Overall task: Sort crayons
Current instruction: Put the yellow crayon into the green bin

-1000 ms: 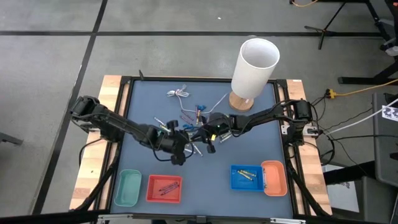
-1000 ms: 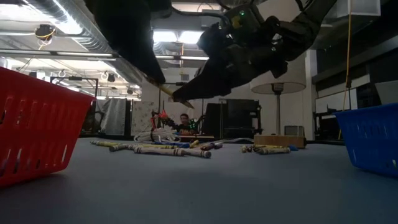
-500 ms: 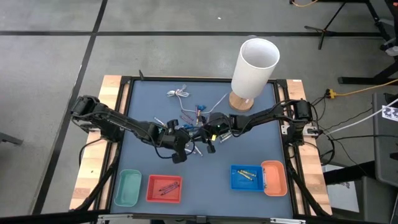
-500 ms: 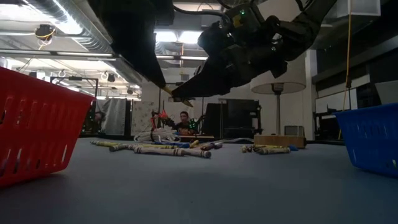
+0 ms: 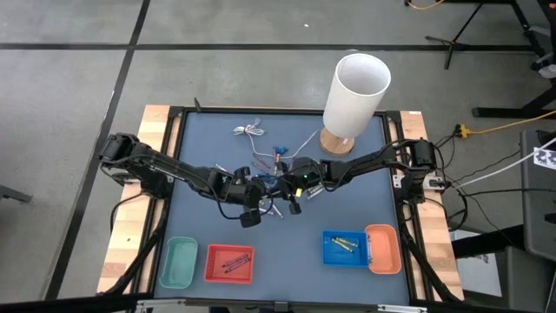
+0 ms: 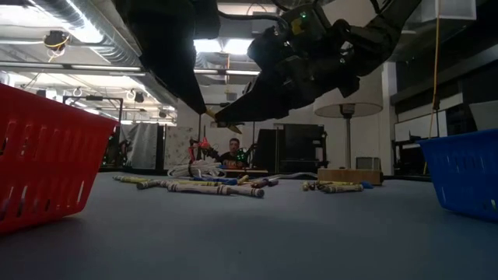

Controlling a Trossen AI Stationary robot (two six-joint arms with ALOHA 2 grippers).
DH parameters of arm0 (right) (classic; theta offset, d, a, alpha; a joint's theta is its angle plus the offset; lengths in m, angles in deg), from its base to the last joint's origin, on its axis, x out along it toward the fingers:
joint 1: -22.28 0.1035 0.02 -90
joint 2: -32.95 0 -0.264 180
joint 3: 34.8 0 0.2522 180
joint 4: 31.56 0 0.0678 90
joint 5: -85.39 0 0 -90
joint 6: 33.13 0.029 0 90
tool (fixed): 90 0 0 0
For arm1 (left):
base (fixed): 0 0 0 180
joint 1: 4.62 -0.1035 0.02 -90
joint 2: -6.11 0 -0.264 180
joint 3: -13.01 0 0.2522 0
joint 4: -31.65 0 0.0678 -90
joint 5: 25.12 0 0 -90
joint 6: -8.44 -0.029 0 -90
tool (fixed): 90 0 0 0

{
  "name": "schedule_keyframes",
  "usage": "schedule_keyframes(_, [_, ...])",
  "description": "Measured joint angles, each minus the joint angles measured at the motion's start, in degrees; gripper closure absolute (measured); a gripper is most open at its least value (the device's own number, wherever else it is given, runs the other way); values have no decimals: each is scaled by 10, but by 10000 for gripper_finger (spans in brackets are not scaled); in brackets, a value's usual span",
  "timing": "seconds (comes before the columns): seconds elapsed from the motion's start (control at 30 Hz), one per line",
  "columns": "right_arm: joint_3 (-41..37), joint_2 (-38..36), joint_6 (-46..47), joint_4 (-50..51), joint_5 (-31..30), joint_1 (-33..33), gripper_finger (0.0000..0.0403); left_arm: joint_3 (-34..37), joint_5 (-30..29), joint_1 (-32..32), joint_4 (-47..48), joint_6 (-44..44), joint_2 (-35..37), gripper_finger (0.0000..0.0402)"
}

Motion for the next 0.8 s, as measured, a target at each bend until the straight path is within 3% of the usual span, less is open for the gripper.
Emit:
schedule_keyframes(0.37, [0, 0, 2, 1, 0, 0, 370, 0, 1, 0, 0, 0, 0, 391])
schedule_keyframes(0.8, [1, -1, 2, 6, 4, 0, 364, 0, 40, 0, 6, 0, 7, 391])
